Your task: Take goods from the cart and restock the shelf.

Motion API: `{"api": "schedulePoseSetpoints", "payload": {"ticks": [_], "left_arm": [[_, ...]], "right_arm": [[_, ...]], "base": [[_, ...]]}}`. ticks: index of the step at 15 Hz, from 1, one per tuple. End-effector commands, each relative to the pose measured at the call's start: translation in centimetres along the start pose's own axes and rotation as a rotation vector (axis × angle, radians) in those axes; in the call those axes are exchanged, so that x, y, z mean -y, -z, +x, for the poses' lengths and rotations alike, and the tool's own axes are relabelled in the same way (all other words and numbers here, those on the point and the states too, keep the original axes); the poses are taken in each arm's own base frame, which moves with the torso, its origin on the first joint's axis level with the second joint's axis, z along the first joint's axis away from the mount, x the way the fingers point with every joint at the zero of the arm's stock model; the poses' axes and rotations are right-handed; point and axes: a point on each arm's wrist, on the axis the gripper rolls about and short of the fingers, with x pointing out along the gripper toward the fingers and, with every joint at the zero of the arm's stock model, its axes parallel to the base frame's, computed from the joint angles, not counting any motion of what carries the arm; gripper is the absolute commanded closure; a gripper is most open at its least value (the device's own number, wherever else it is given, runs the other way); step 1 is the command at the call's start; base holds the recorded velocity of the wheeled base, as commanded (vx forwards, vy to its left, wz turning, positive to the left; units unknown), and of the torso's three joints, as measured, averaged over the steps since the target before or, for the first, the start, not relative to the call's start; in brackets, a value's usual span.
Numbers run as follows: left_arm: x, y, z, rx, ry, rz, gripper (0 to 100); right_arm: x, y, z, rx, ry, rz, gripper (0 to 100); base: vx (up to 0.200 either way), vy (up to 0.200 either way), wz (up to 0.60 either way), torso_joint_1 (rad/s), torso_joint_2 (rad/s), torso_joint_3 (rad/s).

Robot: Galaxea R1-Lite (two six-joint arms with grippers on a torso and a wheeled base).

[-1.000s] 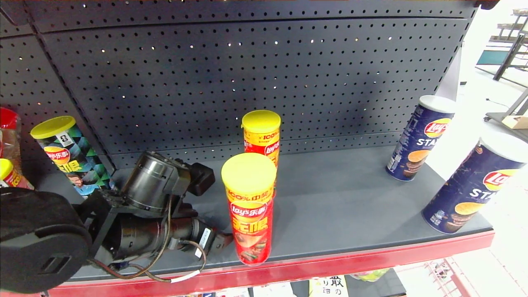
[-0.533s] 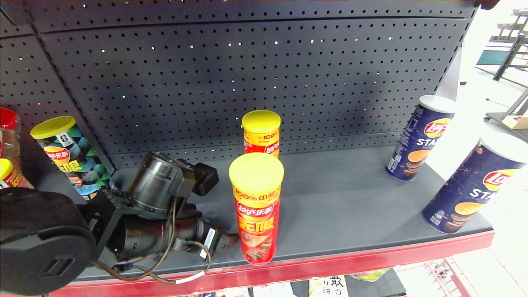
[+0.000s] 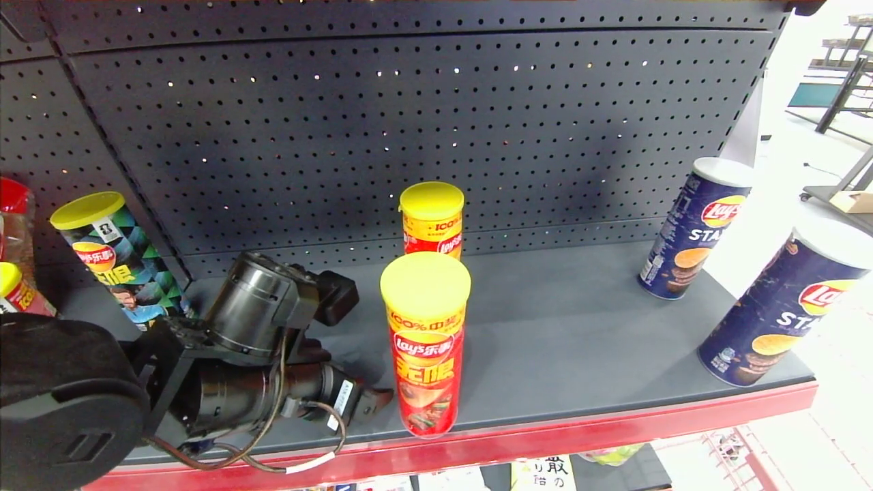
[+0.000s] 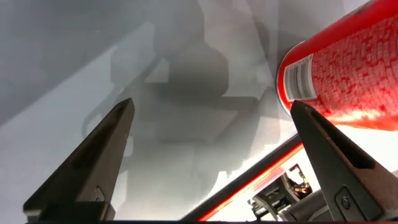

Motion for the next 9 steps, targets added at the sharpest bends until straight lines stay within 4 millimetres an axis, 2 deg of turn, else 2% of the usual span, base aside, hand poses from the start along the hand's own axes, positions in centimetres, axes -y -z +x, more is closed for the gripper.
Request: {"api": "schedulePoseSetpoints", "payload": {"ticks": [1, 4, 6, 7, 9], "left_arm": [[-0.5, -0.3, -1.9, 0.061, -0.015, -0.020, 0], [-2.4, -0.4, -6.7, 0.185, -0.054, -0.086, 0], [-2.7, 1.8, -11.0, 0.209, -0.055, -0.087, 0], [-2.8, 2.6, -12.1, 0.215, -0.055, -0.086, 0], [-3.1, 6.3, -16.9, 0.248, -0.053, -0.060, 0]], "right_arm": [[0.0, 0.0, 0.0, -0.002, -0.003, -0.001, 0], [-0.1, 0.0, 0.0, 0.000, -0.058, -0.001, 0], [-0.2, 0.0, 0.0, 0.004, -0.093, -0.005, 0], [-0.2, 0.0, 0.0, 0.004, -0.104, -0.005, 0], [-0.4, 0.0, 0.1, 0.017, -0.172, -0.008, 0]], "base": [[0.000, 0.000, 0.00, 0.000, 0.00, 0.000], [0.000, 0.000, 0.00, 0.000, 0.00, 0.000], [0.000, 0.000, 0.00, 0.000, 0.00, 0.000], [0.000, 0.000, 0.00, 0.000, 0.00, 0.000], [0.000, 0.000, 0.00, 0.000, 0.00, 0.000]]}}
